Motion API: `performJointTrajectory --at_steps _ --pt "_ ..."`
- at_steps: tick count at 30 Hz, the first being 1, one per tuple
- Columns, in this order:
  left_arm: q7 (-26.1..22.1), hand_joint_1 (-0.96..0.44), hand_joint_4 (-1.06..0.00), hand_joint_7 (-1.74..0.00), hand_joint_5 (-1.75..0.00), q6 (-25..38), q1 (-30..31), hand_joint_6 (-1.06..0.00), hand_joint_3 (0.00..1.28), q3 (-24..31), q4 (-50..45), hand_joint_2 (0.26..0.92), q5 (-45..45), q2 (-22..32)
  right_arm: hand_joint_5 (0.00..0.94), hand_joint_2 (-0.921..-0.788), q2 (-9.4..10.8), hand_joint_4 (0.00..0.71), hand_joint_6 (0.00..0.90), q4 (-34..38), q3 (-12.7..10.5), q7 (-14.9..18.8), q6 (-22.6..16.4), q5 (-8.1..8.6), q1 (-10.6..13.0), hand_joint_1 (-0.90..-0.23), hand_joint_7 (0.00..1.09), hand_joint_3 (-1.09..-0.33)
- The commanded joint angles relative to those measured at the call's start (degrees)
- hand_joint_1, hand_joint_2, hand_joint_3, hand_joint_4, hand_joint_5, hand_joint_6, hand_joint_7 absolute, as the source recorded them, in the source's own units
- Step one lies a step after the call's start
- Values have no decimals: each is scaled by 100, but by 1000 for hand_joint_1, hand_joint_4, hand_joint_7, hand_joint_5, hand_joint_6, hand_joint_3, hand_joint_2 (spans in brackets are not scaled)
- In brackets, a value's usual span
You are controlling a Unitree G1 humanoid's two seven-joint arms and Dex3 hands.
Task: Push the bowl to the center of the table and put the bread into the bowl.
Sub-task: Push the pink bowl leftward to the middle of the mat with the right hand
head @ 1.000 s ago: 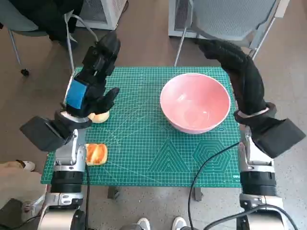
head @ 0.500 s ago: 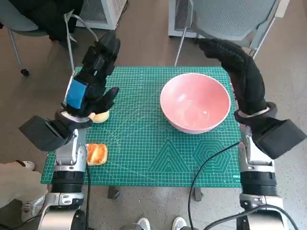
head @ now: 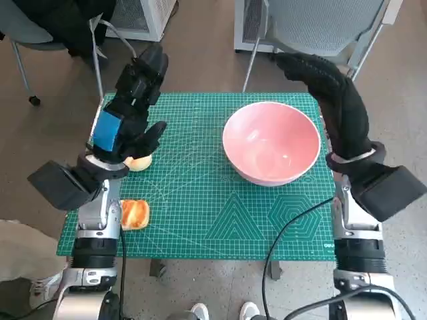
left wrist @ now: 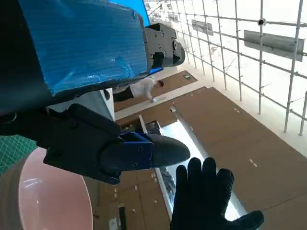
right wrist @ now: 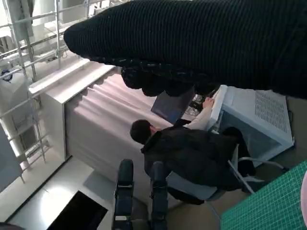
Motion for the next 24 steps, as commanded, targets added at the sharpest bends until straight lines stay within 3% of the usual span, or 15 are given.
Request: performJointTrajectory --at_steps 1,6,14,24 --pt "-10 -719 -56 -232 0 13 -96 -87 430 -19 -40 921 -9 -10 4 -921 -29 127 -1 70 -19 -1 55 0 140 -772 425 -859" --pt "-1 -718 -54 -229 0 16 -83 -88 431 -25 -59 921 -7 -21 2 -921 -110 124 -1 486 -124 80 -75 57 35 -775 424 -857" --pt "-10 -716 -50 -226 0 -9 -76 -88 433 -2 3 921 -23 -14 0 -921 -287 114 -1 1920 -446 161 -382 162 -434 -779 380 -854" --pt "18 -713 -45 -223 0 10 10 -86 437 16 -94 921 -29 -6 0 -921 -472 72 -1 3596 -675 -435 -360 -85 -982 -731 294 -925"
